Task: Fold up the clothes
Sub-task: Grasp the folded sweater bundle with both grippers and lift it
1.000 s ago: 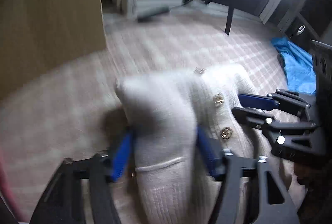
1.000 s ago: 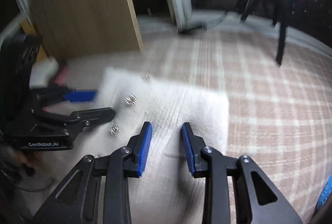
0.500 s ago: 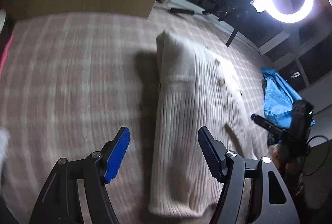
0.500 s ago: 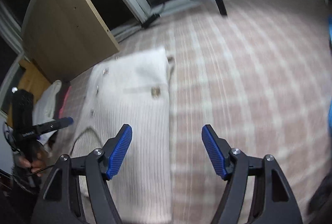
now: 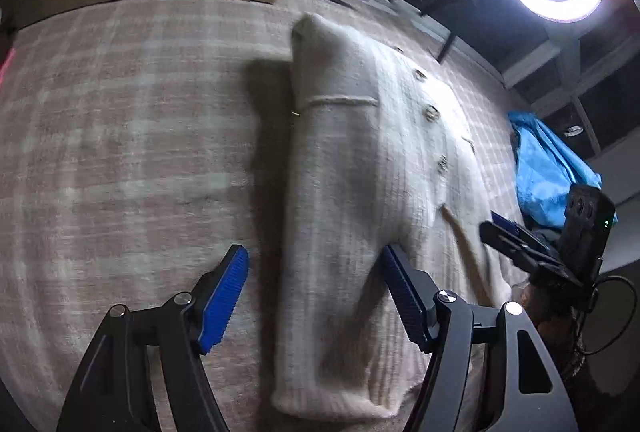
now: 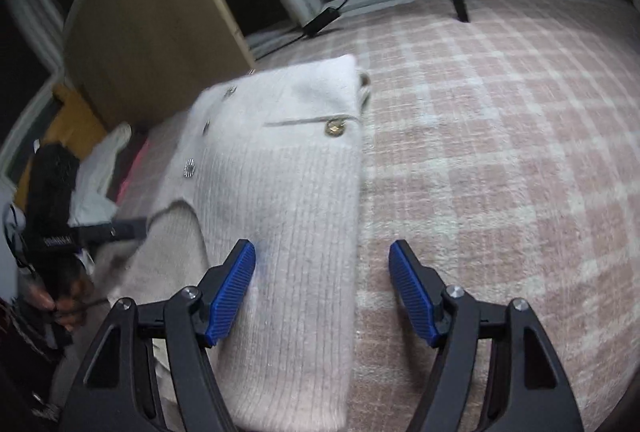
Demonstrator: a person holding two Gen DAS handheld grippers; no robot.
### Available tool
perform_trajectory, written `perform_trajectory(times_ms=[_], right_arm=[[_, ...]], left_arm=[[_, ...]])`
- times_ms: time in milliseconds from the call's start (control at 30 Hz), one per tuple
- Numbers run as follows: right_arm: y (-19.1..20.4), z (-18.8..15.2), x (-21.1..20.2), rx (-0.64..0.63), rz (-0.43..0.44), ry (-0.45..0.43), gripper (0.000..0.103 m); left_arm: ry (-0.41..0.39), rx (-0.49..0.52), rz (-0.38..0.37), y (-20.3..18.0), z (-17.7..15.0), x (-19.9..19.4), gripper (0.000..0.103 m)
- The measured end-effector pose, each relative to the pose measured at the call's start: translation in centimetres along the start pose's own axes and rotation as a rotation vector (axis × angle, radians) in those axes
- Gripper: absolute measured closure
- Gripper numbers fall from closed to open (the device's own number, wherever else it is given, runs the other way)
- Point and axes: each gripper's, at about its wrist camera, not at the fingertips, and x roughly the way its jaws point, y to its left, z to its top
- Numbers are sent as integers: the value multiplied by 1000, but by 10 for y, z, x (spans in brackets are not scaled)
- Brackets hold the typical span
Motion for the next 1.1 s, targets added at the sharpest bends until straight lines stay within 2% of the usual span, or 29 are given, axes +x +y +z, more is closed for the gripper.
perform_trajectory(times_ms=[33,100,233,267,300,333,367,400,433,500,567,600,633,700,867,1100], right_arm=[[3,0,2,-3,20,9,37],[7,0,6,4,80,33,53],[13,2,11,-26,124,48,53],[13,4,13,-17,140,57,53],[12,6,14,-7,155,65,53],[11,7,15,-4,163,69,53],[11,8,15,-16,162,71,53],[13,7,14,-33,156,74,53],[17,6,15,-44,152,78,53],[24,4,19,-63,145,88,53],[33,4,23,-84,136,92,56],[36,4,25,-86,141,96,64],[39,4,27,-87,146,101,66],[41,5,29,-53,196,97,71],[43,13,19,31,286,66,74],[72,20,-31,-15,319,-12,74]], left_arm=[[12,19,-9,-5,0,4,36],[29,86,17,-19,0,12,32],[57,167,42,-43,-3,26,16],[63,179,44,-48,-3,29,16],[67,186,32,-52,-2,32,17],[71,189,26,-57,0,34,24],[67,201,35,-60,0,34,33],[63,224,57,-62,-2,34,48],[60,250,82,-64,-4,34,53],[62,252,78,-65,-3,35,59],[58,240,63,-64,-2,36,62],[57,236,60,-63,-2,36,64],[56,231,57,-63,-2,36,66],[49,232,48,-65,-1,35,69],[22,216,28,-72,3,15,72],[-57,224,25,-96,-8,-41,73]])
